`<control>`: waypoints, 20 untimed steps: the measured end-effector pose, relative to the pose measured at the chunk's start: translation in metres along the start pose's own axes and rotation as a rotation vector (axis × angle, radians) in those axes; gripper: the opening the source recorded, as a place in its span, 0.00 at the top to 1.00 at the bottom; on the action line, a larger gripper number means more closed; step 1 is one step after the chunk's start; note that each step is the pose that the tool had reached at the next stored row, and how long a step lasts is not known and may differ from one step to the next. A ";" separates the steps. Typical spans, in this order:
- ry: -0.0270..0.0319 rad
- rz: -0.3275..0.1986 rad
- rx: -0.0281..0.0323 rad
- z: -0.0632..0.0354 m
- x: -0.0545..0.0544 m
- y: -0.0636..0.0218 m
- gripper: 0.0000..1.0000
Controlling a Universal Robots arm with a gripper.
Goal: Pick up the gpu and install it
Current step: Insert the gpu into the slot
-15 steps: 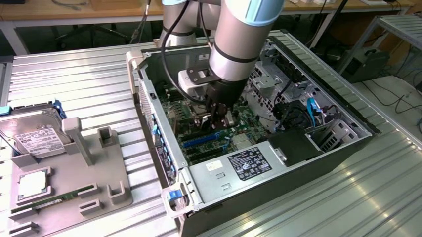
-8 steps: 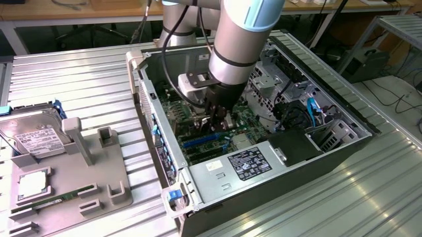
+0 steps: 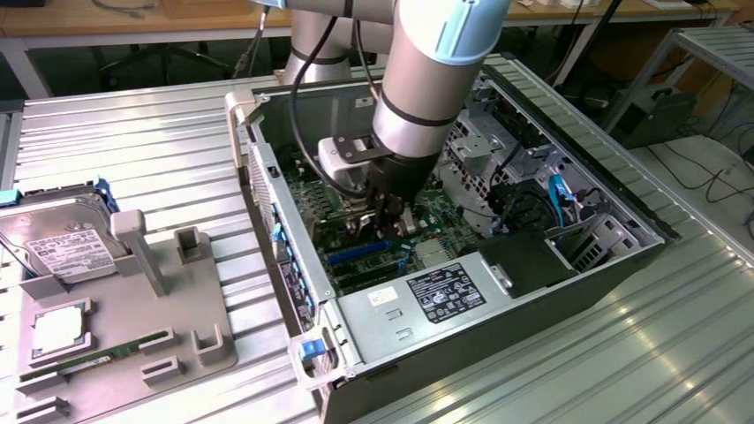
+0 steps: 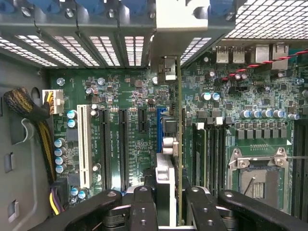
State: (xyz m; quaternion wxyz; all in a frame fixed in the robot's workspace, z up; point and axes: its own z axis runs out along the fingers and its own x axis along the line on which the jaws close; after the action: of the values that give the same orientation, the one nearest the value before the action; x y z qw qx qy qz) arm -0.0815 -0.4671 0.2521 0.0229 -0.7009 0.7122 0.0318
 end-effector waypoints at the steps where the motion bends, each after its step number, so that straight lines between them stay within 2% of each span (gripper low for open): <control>1: 0.0000 0.000 -0.0005 0.0008 0.000 0.0006 0.72; 6: -0.0002 0.000 -0.0014 0.0036 0.004 0.0009 0.72; 17: 0.0000 0.000 -0.0036 0.0096 0.004 0.0056 0.72; 20: -0.0001 0.000 -0.0058 0.0107 0.004 0.0060 0.72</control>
State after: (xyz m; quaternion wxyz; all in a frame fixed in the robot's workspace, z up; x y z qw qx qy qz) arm -0.0877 -0.4705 0.2413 0.0209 -0.7009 0.7122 0.0339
